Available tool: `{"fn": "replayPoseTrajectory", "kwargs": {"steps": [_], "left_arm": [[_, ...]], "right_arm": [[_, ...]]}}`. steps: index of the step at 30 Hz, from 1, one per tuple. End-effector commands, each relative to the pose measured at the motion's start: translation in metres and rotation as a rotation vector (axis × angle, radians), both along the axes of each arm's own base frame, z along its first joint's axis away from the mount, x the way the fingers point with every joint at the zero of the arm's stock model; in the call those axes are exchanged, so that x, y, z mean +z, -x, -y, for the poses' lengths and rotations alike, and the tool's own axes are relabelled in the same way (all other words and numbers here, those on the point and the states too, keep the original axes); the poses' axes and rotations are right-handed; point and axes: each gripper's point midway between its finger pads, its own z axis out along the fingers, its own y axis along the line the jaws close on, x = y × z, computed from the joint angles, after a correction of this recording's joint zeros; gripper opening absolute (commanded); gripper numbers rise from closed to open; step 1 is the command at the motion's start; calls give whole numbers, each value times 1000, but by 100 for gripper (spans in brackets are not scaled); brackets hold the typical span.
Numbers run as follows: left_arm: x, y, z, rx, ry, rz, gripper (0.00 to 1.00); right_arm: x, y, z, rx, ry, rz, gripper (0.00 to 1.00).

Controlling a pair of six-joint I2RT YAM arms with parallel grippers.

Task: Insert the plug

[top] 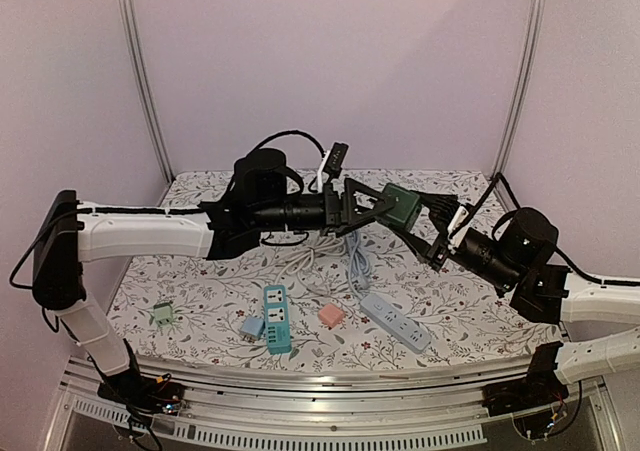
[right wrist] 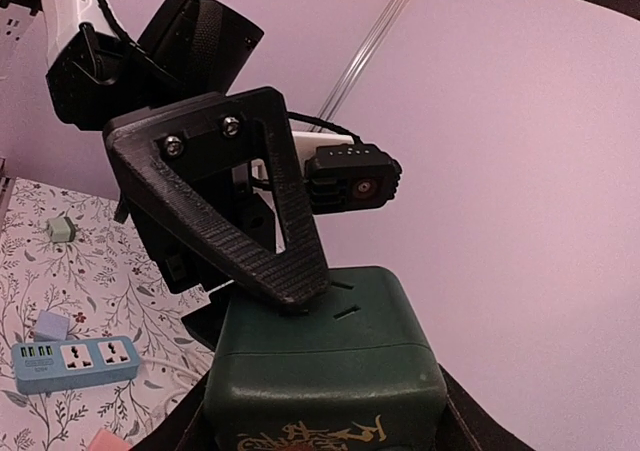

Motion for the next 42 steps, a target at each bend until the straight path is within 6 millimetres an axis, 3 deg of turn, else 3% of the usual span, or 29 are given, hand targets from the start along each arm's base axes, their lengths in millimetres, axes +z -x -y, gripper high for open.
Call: {"fn": "replayPoseTrajectory", "kwargs": {"steps": [1, 5, 11, 16, 19, 29, 38, 42], "left_arm": [[-24, -18, -18, 116, -125, 11, 99], [-49, -32, -37, 246, -262, 18, 99], [-113, -41, -59, 440, -532, -10, 99], [-166, -37, -55, 562, -724, -98, 99], [-187, -28, -45, 606, -772, -119, 99], [-222, 0, -24, 692, -861, -317, 99], [-230, 21, -4, 699, -967, -460, 99], [-239, 25, -4, 753, -1000, -498, 99]], "right_arm": [[1, -16, 22, -150, -56, -22, 0], [-5, -34, 37, -287, -53, -44, 0], [-17, -61, 62, -524, -33, -75, 0], [-20, -77, 84, -706, -37, -98, 0], [-24, -83, 94, -783, -24, -104, 0], [-30, -80, 129, -883, -73, -121, 0], [-20, -68, 148, -882, -151, -122, 0], [-22, -65, 152, -884, -161, -126, 0]]}}
